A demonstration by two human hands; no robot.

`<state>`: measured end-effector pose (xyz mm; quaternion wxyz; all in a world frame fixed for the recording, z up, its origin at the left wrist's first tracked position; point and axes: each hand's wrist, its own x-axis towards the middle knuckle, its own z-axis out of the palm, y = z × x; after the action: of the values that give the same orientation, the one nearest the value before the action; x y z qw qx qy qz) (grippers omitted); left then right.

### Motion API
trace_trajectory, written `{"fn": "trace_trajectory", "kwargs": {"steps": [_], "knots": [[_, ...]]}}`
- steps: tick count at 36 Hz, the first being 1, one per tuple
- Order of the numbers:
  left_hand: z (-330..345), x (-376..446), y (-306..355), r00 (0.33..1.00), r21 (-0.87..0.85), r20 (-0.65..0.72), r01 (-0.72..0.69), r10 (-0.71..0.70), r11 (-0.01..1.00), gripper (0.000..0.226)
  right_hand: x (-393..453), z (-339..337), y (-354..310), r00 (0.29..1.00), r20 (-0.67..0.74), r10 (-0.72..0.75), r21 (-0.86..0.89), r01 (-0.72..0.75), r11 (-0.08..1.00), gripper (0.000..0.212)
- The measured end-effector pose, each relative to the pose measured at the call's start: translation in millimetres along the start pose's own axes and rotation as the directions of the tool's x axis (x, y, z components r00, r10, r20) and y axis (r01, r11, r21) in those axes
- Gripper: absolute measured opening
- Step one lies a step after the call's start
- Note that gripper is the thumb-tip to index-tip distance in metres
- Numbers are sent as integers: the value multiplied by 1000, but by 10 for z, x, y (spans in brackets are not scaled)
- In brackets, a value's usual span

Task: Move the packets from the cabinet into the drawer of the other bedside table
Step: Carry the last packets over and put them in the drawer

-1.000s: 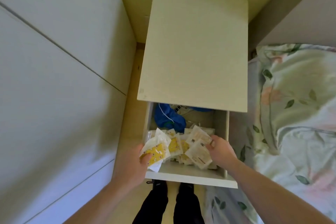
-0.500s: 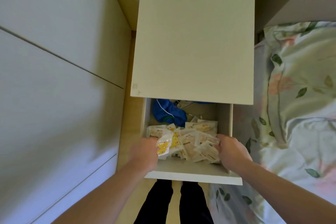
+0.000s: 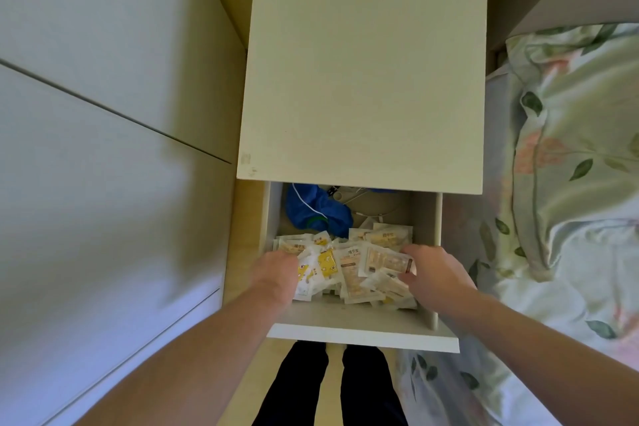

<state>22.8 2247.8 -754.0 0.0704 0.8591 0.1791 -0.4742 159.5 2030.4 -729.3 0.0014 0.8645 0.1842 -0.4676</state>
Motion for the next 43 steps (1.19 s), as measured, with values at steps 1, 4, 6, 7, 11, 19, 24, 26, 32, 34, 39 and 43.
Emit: {"fn": "trace_trajectory", "kwargs": {"steps": [1, 4, 6, 7, 11, 19, 24, 26, 32, 34, 39, 43], "knots": [[5, -3, -3, 1000, -13, 0, 12, -12, 1000, 31, 16, 1, -11, 1000, 11, -1, -2, 1, 1000, 36], [34, -30, -9, 999, -58, -12, 39, -40, 998, 31, 87, 47, -32, 999, 35, 5, -25, -4, 1000, 33], [48, -71, -5, 999, -68, -15, 51, -52, 996, 30, 134, 94, -38, 1000, 28, 15, -82, -12, 997, 32], [57, -94, -3, 998, -66, -13, 54, -55, 996, 29, 154, 116, -41, 1000, 18, 16, -117, -14, 993, 33], [112, -178, -17, 998, -71, -20, 64, -66, 995, 23, 213, 178, -41, 999, -34, 23, -177, -29, 984, 31], [186, -322, -77, 989, -269, -76, 99, -124, 958, 20, 162, 123, 75, 995, -96, -4, -173, -13, 985, 29], [215, -377, -57, 962, -506, -170, 99, -212, 857, 32, 100, 65, 148, 984, -179, -16, -83, 1, 997, 27], [207, -384, -29, 948, -589, -198, 87, -248, 803, 31, 57, 43, 163, 974, -225, 6, -8, -8, 1000, 20], [221, -361, 71, 930, -820, -137, 86, -341, 566, 14, -93, 143, 156, 974, -197, 114, 327, -44, 944, 5], [227, -340, 103, 929, -860, -91, 108, -358, 499, 15, -136, 205, 119, 989, -106, 103, 406, -52, 912, 14], [307, -234, 163, 921, -898, -8, 164, -390, 407, 20, -43, 495, 58, 987, 63, 148, 438, -160, 885, 18], [445, -142, 165, 926, -818, -14, 207, -378, 536, 24, 66, 689, 57, 976, 91, 196, 434, -216, 875, 19]]}}
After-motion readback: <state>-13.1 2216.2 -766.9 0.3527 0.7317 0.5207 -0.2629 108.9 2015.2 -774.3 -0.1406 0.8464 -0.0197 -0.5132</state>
